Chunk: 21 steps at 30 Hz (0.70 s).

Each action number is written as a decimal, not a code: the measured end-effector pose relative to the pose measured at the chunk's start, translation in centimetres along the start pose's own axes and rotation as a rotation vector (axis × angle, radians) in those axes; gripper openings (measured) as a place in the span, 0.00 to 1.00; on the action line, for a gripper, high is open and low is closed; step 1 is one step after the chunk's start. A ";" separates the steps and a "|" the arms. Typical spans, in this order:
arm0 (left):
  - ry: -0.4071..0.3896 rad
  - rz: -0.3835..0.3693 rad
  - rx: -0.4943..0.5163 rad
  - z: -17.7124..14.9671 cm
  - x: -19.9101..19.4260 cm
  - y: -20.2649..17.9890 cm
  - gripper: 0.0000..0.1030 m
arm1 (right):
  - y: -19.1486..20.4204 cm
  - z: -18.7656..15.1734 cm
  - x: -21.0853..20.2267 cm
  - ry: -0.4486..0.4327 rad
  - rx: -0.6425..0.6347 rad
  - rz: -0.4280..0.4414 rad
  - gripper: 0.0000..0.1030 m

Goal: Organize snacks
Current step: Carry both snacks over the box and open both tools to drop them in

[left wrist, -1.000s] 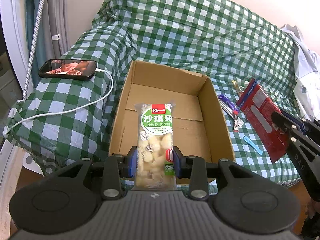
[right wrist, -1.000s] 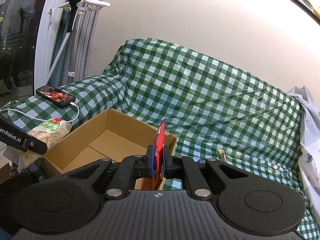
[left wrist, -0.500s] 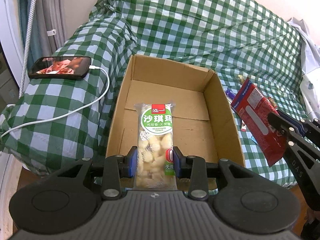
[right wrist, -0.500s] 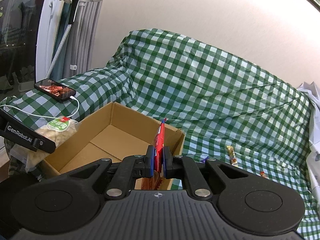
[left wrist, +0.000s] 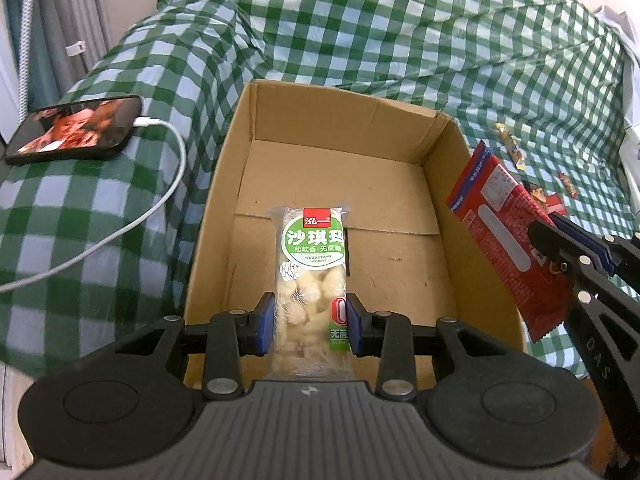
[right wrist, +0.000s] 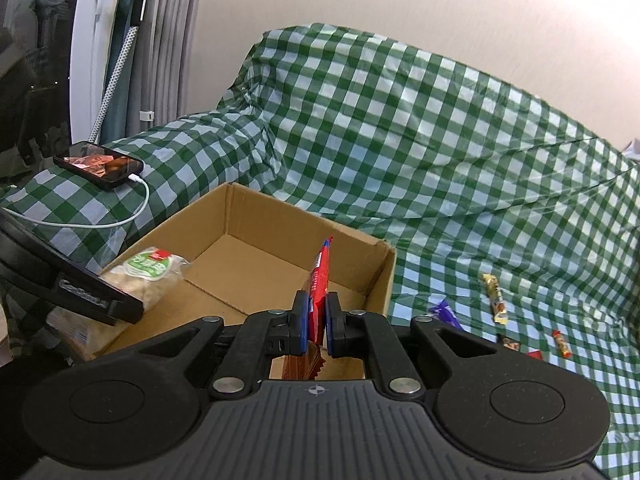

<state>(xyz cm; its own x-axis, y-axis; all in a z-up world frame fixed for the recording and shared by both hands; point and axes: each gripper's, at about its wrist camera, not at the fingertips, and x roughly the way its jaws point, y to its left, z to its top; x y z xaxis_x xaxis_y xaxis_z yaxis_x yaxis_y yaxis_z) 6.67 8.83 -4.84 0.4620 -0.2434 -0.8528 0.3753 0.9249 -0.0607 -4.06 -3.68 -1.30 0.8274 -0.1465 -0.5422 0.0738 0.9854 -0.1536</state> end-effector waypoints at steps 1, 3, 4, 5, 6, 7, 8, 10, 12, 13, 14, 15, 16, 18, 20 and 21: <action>0.003 0.001 0.003 0.3 0.5 -0.1 0.39 | 0.1 0.1 0.5 0.002 0.000 0.003 0.08; 0.014 0.007 0.008 1.0 1.7 -0.3 0.39 | 0.2 0.2 1.4 0.008 0.001 0.011 0.08; 0.018 0.009 0.010 1.3 2.2 -0.4 0.39 | 0.2 0.2 2.0 0.013 0.003 0.016 0.08; 0.023 0.014 0.011 1.5 2.8 -0.5 0.39 | 0.2 0.2 2.4 0.017 0.005 0.019 0.08; 0.028 0.018 0.013 1.7 3.4 -0.5 0.39 | 0.2 0.2 2.9 0.021 0.007 0.021 0.08; 0.033 0.021 0.014 1.9 3.9 -0.5 0.39 | 0.2 0.1 3.4 0.026 0.008 0.024 0.08; 0.040 0.027 0.015 2.1 4.5 -0.5 0.39 | 0.2 0.1 3.7 0.031 0.008 0.024 0.08; 0.049 0.035 0.020 2.4 5.4 -0.6 0.39 | 0.1 0.0 4.6 0.040 0.015 0.022 0.08; 0.038 0.042 0.046 2.4 5.9 -0.9 0.51 | -0.1 -0.1 5.2 0.043 0.024 0.025 0.08; 0.030 0.045 0.061 2.4 5.9 -1.0 0.65 | -0.2 -0.1 5.5 0.042 0.033 0.022 0.10; 0.020 0.055 0.071 2.3 5.8 -1.2 0.95 | -0.3 -0.1 5.6 0.038 0.044 0.018 0.11; 0.002 0.067 0.075 2.2 5.5 -1.2 1.00 | -0.5 -0.1 5.7 0.037 0.056 0.008 0.21; -0.029 0.076 0.076 1.9 5.0 -1.3 1.00 | -0.6 -0.2 5.7 0.041 0.066 -0.003 0.44; -0.038 0.095 0.104 1.2 4.4 -1.4 1.00 | -0.8 -0.6 5.2 0.041 0.088 -0.046 0.72; -0.009 0.098 0.123 0.3 4.1 -1.3 1.00 | -0.9 -1.2 4.5 0.061 0.092 -0.040 0.83; 0.001 0.102 0.119 -0.3 3.8 -1.2 1.00 | -0.8 -1.6 4.1 0.077 0.094 -0.035 0.85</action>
<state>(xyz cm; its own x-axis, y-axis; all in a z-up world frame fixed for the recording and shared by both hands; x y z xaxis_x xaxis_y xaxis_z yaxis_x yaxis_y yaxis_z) 7.74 6.83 -8.16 0.5016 -0.1494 -0.8521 0.4190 0.9037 0.0881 -1.63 -5.22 -4.69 0.7781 -0.1838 -0.6006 0.1571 0.9828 -0.0971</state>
